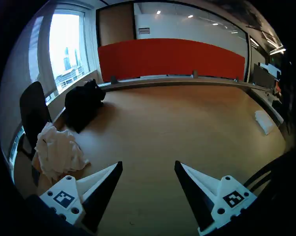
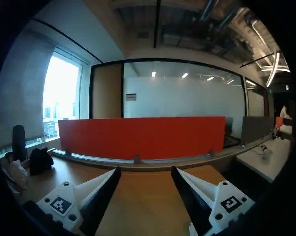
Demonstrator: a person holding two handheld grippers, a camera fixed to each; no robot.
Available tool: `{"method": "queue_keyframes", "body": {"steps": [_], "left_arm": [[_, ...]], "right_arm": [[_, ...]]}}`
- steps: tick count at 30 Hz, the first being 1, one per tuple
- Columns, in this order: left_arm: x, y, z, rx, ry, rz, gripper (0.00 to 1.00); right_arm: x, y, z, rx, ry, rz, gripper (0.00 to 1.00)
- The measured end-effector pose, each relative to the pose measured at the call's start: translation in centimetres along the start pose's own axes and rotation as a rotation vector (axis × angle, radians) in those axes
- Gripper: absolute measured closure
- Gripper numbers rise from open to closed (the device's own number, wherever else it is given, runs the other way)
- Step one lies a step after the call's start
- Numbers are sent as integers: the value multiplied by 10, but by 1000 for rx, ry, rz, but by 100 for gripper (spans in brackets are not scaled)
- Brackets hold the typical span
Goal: Fold towel
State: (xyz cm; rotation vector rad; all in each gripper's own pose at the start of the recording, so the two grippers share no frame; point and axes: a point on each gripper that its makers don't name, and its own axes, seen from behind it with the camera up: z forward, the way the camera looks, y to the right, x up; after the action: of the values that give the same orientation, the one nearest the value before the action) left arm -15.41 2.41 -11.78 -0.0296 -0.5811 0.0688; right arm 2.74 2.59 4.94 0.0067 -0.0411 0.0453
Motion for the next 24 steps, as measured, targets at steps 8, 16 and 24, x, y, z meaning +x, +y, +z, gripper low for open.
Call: {"method": "queue_keyframes", "body": {"steps": [8,16,24], "left_arm": [[25,-3,2,3,74,-29,2],[72,-12,9,16,192,-47,2],[137,-21,13,34,343,-84,2]], "right_arm": [[-2,-6,-2,3,-10,-1,2],[-5,-14,-6,10,-25,-8,2],[-4,-22,-11,16,-32,-20,2]]}}
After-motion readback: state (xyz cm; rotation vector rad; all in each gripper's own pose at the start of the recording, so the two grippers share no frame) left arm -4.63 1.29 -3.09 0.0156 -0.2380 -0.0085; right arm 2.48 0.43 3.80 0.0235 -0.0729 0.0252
